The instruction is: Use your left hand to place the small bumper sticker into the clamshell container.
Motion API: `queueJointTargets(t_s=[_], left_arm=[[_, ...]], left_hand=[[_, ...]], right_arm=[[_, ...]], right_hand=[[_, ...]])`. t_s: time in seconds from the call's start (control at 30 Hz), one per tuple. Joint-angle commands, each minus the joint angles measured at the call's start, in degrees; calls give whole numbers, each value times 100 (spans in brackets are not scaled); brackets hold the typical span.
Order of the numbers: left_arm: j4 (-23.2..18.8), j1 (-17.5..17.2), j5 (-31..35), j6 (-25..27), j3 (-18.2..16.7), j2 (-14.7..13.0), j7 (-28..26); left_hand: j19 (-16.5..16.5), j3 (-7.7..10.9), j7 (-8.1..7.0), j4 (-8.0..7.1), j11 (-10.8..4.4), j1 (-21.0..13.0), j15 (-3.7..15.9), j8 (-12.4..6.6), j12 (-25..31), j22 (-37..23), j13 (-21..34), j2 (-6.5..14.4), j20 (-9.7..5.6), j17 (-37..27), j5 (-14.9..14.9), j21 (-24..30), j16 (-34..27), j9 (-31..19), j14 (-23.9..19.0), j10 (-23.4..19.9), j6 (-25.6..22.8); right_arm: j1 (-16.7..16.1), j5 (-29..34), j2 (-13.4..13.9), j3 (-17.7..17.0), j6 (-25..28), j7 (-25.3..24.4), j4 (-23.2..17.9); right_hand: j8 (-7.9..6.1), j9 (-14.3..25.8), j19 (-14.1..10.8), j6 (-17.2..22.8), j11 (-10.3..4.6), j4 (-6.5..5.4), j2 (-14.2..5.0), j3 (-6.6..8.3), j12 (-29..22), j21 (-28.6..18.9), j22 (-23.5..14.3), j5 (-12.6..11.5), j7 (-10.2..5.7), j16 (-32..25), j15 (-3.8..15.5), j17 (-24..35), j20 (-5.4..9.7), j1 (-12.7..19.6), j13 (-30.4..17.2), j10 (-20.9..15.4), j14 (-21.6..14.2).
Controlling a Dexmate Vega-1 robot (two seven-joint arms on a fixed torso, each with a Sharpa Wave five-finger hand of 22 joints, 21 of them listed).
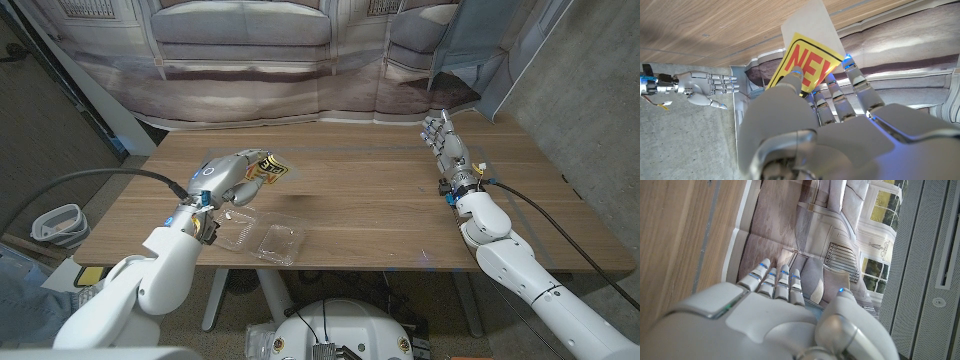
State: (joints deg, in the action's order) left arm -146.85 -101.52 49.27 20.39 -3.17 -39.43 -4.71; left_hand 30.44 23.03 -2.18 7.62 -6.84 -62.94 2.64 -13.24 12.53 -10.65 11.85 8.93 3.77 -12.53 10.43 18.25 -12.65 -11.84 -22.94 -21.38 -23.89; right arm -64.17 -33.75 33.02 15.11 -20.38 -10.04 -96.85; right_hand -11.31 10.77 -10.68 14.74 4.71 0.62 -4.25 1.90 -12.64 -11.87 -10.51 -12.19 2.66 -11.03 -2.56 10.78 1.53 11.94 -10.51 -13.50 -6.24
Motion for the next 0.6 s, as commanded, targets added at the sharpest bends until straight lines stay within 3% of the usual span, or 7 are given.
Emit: queueJointTargets(t_s=[0.03,0.23,0.6], left_arm=[[-80,-115,53,-98,-110,127,99],[-128,-121,123,-67,-111,134,238],[-334,-248,440,165,-91,159,448]], left_hand=[[72,102,31,53,-9,-162,193,-65,66,-7,27,17,-103,-16,26,53,-75,-19,-159,-150,-121],[196,165,24,69,-52,-235,213,-107,89,-9,28,21,-196,-34,20,97,-123,-21,-338,-283,-271],[175,161,-1,35,-56,-207,225,-91,84,-11,29,-15,-165,-48,4,87,-122,-20,-384,-332,-275]], right_arm=[[50,18,-23,32,-5,29,14],[59,16,-33,47,-11,46,42],[20,12,1,31,1,44,9]], right_hand=[[-7,16,-65,39,-18,18,-31,11,7,14,-21,12,-4,12,-16,12,-10,51,-34,-45,-55],[-10,16,-66,46,-20,19,-32,10,7,13,-21,12,-3,13,-14,13,-9,51,-35,-45,-54],[-7,17,-68,39,-19,19,-33,8,5,13,-21,13,-2,12,-14,13,-8,51,-35,-50,-57]])
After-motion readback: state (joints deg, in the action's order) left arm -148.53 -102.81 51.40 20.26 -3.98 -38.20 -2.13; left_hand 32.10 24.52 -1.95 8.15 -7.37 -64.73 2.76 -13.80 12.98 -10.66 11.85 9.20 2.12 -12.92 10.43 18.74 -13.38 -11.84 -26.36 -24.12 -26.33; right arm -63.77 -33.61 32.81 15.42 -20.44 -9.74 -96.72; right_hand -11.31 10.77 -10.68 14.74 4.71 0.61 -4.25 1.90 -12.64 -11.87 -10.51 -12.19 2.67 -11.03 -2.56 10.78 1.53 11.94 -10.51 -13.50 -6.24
